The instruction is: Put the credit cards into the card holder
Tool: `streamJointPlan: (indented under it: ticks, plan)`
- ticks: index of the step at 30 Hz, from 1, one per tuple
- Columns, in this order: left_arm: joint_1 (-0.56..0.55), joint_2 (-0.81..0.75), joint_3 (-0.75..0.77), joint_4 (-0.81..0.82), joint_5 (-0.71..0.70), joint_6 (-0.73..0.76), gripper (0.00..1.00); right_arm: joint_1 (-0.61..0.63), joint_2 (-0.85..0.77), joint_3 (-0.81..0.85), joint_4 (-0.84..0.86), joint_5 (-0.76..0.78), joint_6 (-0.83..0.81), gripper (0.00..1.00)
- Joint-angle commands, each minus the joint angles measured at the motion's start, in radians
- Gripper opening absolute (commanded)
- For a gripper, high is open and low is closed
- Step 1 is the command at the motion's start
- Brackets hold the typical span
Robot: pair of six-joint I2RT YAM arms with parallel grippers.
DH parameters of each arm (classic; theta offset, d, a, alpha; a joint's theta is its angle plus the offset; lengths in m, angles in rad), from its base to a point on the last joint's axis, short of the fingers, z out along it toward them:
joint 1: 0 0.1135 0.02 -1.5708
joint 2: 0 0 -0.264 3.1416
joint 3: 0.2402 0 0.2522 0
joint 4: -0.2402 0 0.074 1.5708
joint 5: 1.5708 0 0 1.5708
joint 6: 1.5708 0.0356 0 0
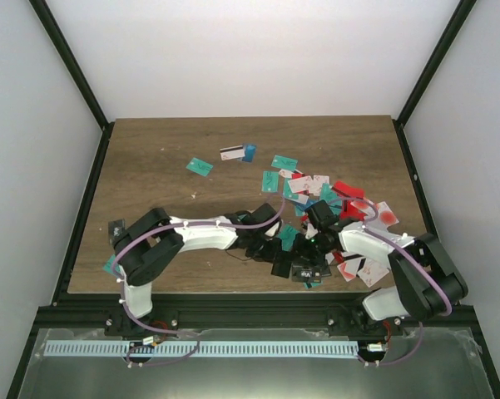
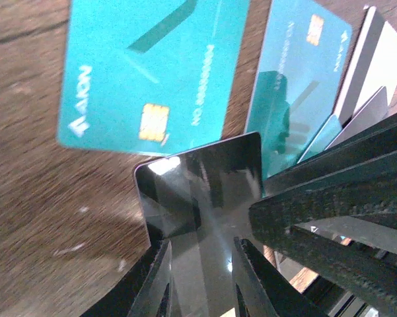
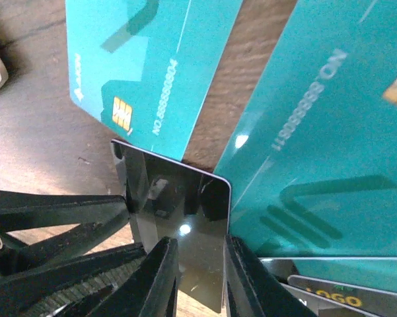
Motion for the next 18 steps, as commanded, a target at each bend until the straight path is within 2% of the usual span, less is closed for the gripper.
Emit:
streamJointPlan:
  ticks: [1, 10, 18]
  plan:
    - [0.000, -0.058, -0.052, -0.003, -0.036, 0.007, 0.28, 0.019, 0.028, -0.068, -0.023, -0.024, 0.036, 0.23]
    - [-0.003, -0.138, -0.117, -0.031, -0.055, 0.004, 0.29, 0.039, 0.055, -0.140, 0.100, -0.107, 0.070, 0.22]
    - [-0.013, -0.163, -0.207, 0.008, -0.036, -0.027, 0.29, 0.156, 0.148, -0.126, 0.165, -0.108, 0.115, 0.23]
